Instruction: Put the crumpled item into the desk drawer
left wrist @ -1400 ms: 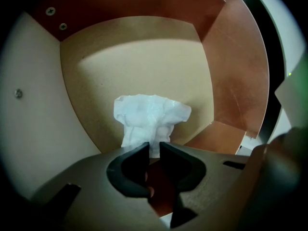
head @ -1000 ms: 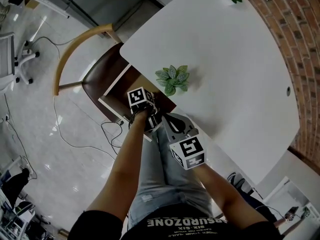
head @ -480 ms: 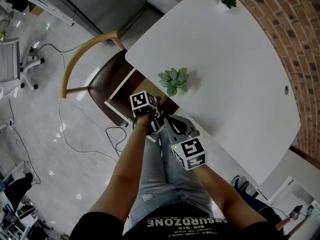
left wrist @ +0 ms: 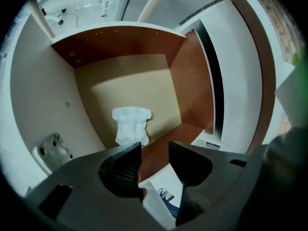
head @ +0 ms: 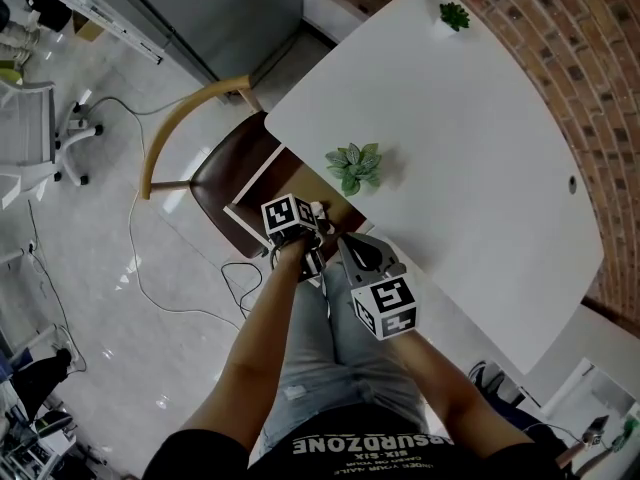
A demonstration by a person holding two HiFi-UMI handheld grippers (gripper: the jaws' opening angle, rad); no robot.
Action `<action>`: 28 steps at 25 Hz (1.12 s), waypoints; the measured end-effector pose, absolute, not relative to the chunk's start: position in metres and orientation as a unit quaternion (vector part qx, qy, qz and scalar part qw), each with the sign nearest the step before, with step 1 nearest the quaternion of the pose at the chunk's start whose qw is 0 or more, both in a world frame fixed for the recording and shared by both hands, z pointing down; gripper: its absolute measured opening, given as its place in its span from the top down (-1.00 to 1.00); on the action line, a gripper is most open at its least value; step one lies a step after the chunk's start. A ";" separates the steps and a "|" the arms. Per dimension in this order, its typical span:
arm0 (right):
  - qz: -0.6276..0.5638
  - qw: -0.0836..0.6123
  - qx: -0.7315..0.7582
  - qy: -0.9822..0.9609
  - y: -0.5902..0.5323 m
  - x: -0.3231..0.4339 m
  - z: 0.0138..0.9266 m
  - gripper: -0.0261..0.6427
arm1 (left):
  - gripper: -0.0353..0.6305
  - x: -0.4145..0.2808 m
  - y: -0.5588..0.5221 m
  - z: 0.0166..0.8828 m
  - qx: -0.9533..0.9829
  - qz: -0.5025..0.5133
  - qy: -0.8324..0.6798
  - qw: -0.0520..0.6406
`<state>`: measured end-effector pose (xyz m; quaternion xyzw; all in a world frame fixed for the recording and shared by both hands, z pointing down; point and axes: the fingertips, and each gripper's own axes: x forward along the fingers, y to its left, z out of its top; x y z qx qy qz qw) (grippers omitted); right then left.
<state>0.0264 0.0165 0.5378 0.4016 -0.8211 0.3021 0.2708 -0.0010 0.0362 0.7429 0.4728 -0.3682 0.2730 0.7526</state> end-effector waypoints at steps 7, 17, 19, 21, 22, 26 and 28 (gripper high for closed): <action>0.304 0.267 0.403 -0.821 0.021 0.027 0.534 0.93 | 0.50 -0.008 0.035 0.718 0.511 0.259 -0.392 0.720; 0.301 0.254 0.391 -0.832 0.027 0.022 0.527 0.93 | 0.87 -0.025 0.033 0.680 0.571 0.254 -0.435 0.648; 0.301 0.254 0.388 -0.833 0.028 0.021 0.526 0.93 | 0.88 -0.031 0.032 0.671 0.587 0.247 -0.449 0.626; 0.301 0.255 0.387 -0.834 0.029 0.021 0.526 0.93 | 0.88 -0.035 0.030 0.663 0.602 0.242 -0.461 0.606; 0.301 0.256 0.386 -0.834 0.029 0.021 0.526 0.93 | 0.88 -0.037 0.030 0.660 0.606 0.241 -0.466 0.597; 0.301 0.256 0.383 -0.835 0.032 0.020 0.523 0.93 | 0.88 -0.043 0.031 0.645 0.618 0.245 -0.483 0.570; 0.300 0.256 0.381 -0.836 0.033 0.019 0.520 0.93 | 0.88 -0.043 0.032 0.637 0.628 0.250 -0.484 0.556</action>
